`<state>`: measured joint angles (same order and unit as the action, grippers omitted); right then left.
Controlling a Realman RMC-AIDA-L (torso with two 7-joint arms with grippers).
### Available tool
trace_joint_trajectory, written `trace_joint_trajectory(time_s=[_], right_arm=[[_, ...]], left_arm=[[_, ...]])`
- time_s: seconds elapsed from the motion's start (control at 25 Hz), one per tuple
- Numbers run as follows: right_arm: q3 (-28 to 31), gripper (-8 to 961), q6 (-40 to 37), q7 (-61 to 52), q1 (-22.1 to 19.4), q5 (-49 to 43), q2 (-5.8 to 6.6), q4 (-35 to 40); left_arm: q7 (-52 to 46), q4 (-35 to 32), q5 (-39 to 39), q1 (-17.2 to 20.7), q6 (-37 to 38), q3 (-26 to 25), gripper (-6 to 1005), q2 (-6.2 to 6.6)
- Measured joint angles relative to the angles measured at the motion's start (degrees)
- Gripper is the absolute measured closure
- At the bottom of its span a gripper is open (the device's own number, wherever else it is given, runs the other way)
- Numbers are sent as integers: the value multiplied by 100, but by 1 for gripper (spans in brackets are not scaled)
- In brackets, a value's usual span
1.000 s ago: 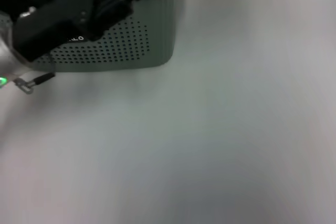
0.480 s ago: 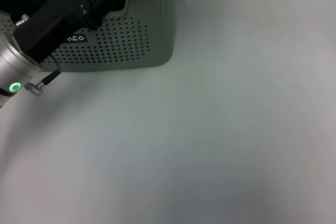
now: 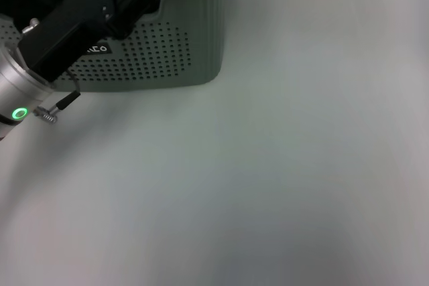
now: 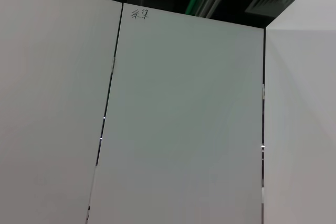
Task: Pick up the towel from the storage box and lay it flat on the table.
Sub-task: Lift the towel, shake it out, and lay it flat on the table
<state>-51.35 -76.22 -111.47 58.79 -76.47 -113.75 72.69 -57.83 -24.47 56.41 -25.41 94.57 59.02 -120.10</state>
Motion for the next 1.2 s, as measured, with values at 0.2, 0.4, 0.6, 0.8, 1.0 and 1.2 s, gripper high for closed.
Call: trace_joint_trajectory(time_s=[0.2,0.4,0.6,0.8,1.0,1.2], right_arm=[[-21,948,0,182,133,-2,-17,-300],[-55,948,9,386,301,-23,-29,-716],[-122,948,45,617,479,-38,-38,-1218],[-129,948,56,718,553,-38,-66,-1361],[-129,948,74,723,571,-38,-116,-1371],[-174,948,77,723,611,-34,-163,-1372]], left_arm=[[1,23,-3,-68,-25,12,487,-3],[-100,27,5,-127,-3,13,489,-4],[-278,29,29,-157,0,18,490,7],[-366,30,36,-158,1,24,492,9],[-451,37,48,-181,-51,81,494,12],[-430,113,35,-236,-173,90,501,9]])
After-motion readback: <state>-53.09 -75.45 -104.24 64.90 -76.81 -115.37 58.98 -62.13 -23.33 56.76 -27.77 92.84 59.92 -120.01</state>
